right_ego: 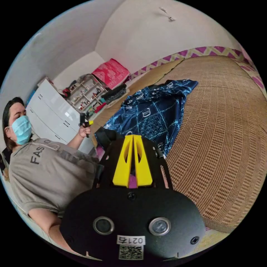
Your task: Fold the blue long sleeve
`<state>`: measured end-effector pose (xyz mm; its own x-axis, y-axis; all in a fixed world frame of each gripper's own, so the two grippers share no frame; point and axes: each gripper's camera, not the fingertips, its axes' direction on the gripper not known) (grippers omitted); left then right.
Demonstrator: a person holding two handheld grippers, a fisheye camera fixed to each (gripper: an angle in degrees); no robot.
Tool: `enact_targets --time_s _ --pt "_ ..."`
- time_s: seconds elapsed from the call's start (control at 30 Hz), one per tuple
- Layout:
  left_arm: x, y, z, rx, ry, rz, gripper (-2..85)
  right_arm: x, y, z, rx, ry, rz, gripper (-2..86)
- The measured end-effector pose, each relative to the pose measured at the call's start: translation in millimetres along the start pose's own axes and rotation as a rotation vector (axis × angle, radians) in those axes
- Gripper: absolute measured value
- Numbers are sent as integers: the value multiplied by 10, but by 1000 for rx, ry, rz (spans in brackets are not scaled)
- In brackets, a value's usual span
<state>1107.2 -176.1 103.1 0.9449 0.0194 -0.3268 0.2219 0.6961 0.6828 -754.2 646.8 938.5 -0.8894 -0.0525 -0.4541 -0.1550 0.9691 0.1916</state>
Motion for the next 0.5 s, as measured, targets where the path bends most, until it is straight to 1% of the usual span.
enact_targets --time_s 0.03,0.07,0.1,0.13,0.17,0.2,0.23,0.27,0.3,0.33,0.37,0.43,0.47,0.5 --pt "-46 -108 102 -19 -24 -23 -10 -8 -159 208 -71 98 22 -9" --pt "-189 -294 334 -87 -71 -87 -10 1 -228 323 -116 142 30 -10" --pt "-375 -416 599 -197 -106 -165 -10 35 -323 549 -210 188 38 -10" --pt "-457 -443 729 -259 -113 -192 -10 63 -355 737 -304 146 42 -10" --pt "-554 -432 938 -379 -110 -221 -10 56 -357 779 -324 106 44 -10" --pt "-513 -370 980 -420 -114 -213 -10 -22 -335 740 -310 26 26 -10" --pt "-448 -334 947 -418 -105 -197 -10 -143 -279 673 -318 -98 -16 -10" --pt "-296 -253 887 -438 -54 -156 -10 -218 -232 630 -322 -162 -42 -10" --pt "-141 -141 848 -477 23 -112 -10 -374 -105 546 -334 -271 -96 -10" --pt "-80 -75 839 -502 53 -97 -10 -508 48 496 -371 -330 -134 -10" --pt "5 59 834 -555 80 -76 -10 -557 126 487 -397 -326 -140 -10" --pt "39 181 844 -618 118 -64 -10 -634 349 471 -465 -223 -114 -10" --pt "42 150 812 -597 136 -57 -10 -638 363 449 -453 -214 -108 -10" --pt "64 13 730 -510 154 -34 -10 -640 325 359 -376 -211 -103 -10"
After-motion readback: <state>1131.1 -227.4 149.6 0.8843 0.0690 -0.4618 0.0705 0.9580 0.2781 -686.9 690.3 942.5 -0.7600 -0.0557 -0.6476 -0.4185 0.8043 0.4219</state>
